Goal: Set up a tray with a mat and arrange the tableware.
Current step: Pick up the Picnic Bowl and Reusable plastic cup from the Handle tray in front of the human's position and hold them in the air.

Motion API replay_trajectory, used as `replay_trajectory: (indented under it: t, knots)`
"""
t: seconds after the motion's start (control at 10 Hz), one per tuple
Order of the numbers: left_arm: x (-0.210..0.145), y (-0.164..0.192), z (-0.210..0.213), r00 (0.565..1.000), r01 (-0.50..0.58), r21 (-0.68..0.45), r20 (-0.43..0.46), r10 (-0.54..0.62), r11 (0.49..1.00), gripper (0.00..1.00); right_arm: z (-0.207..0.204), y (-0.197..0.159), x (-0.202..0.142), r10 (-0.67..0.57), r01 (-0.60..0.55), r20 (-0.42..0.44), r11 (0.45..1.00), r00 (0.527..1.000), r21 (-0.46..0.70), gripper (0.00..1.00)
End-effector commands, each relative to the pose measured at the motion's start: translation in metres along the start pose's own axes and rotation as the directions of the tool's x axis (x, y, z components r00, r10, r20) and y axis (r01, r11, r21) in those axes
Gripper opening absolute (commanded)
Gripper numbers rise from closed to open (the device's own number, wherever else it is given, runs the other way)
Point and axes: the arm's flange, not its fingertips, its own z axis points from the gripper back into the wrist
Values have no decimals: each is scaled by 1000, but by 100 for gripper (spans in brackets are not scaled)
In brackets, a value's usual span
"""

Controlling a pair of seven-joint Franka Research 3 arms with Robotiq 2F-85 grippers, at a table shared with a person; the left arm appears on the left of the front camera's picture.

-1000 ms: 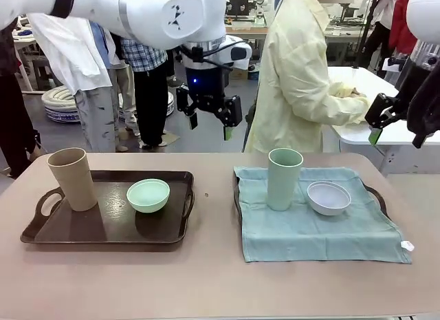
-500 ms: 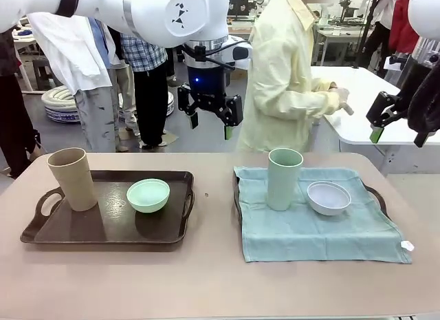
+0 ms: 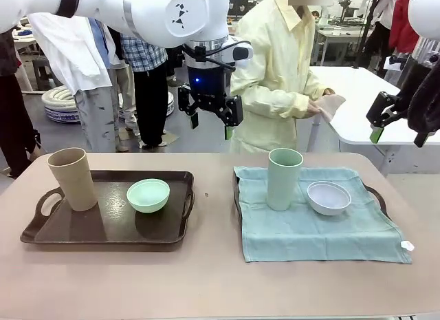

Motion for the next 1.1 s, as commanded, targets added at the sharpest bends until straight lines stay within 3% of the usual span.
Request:
replay_trajectory:
  t: [0.0, 0.4, 0.6, 1.0]
  knots:
    - [-6, 2, -1, 1000, 5, -8, 14, -5, 1000, 100, -5, 1, 0, 8, -8, 8, 1000, 1000, 0, 100]
    - [-6, 2, -1, 1000, 5, -8, 14, -5, 1000, 100, -5, 1, 0, 8, -8, 8, 1000, 1000, 0, 100]
    - [-12, 8, -3, 999, 8, -21, -37, -8, 1000, 100, -9, -2, 5, -23, 23, 0, 1000, 1000, 6, 100]
    - [-65, 97, 2, 989, -147, -117, -50, 141, 982, 100, -20, -16, 13, -78, 81, -38, 994, 996, 72, 100]
